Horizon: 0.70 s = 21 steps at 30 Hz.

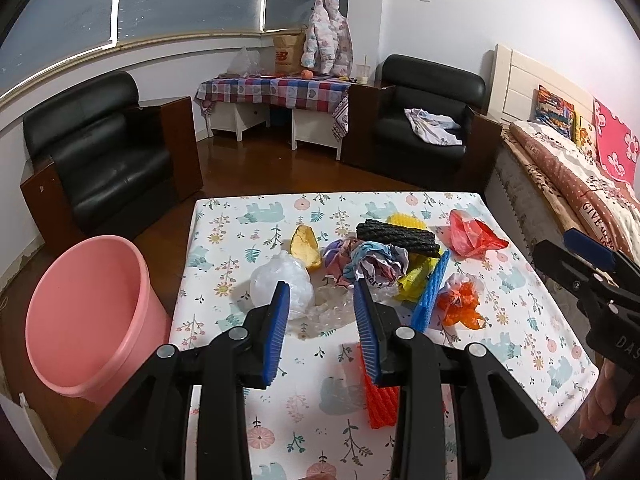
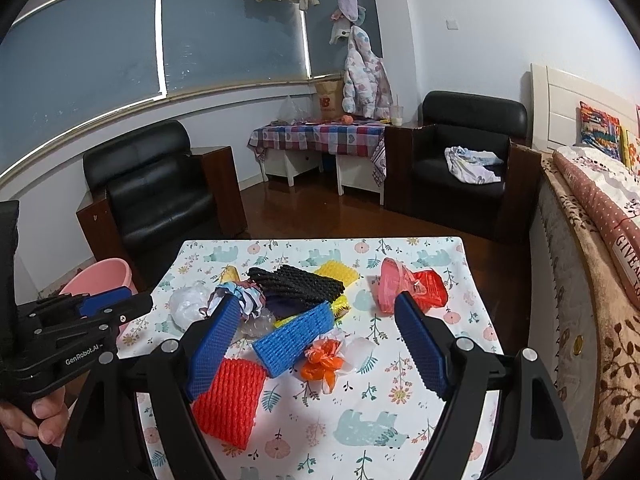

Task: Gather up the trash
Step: 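Move both tools over the table toward the white plastic bag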

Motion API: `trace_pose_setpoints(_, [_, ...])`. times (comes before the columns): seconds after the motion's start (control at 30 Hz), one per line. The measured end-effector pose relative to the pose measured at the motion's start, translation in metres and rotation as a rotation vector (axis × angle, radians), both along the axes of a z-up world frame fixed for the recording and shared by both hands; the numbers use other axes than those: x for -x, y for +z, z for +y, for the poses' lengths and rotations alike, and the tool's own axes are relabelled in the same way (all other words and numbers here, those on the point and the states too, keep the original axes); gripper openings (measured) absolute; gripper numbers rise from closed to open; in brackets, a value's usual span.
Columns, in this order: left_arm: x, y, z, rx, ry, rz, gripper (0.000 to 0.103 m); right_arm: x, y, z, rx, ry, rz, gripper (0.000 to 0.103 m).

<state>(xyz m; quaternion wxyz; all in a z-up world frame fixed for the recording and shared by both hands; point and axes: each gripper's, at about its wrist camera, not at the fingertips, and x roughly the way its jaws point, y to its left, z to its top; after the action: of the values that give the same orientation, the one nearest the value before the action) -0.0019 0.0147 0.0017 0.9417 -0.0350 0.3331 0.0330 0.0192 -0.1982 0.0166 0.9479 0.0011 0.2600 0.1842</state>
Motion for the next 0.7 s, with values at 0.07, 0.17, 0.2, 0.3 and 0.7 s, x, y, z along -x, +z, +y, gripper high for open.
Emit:
trace_pose_setpoints(0.07, [0.0003, 0.0005, 0.0012, 0.003, 0.003, -0.001, 0.034, -0.0001, 0.0003, 0.0002, 0.0, 0.001, -0.001, 0.079])
trace_pose_setpoints(0.17, [0.0009, 0.0021, 0.003, 0.006, 0.009, -0.007, 0.034, 0.0003, 0.0008, 0.0, -0.001, 0.002, -0.002, 0.079])
trace_pose_setpoints(0.2, [0.0011, 0.0027, 0.0034, 0.007, 0.011, -0.009, 0.034, 0.0005, 0.0014, 0.0001, -0.001, 0.003, -0.003, 0.079])
trace_pose_setpoints(0.3, [0.0021, 0.0037, 0.0042, 0.007, 0.012, -0.012, 0.034, 0.0012, 0.0033, 0.0012, 0.002, 0.002, -0.008, 0.079])
trace_pose_setpoints(0.7, [0.0043, 0.0059, 0.005, 0.008, 0.017, -0.02, 0.034, 0.0056, 0.0066, 0.0009, 0.0, 0.006, -0.02, 0.079])
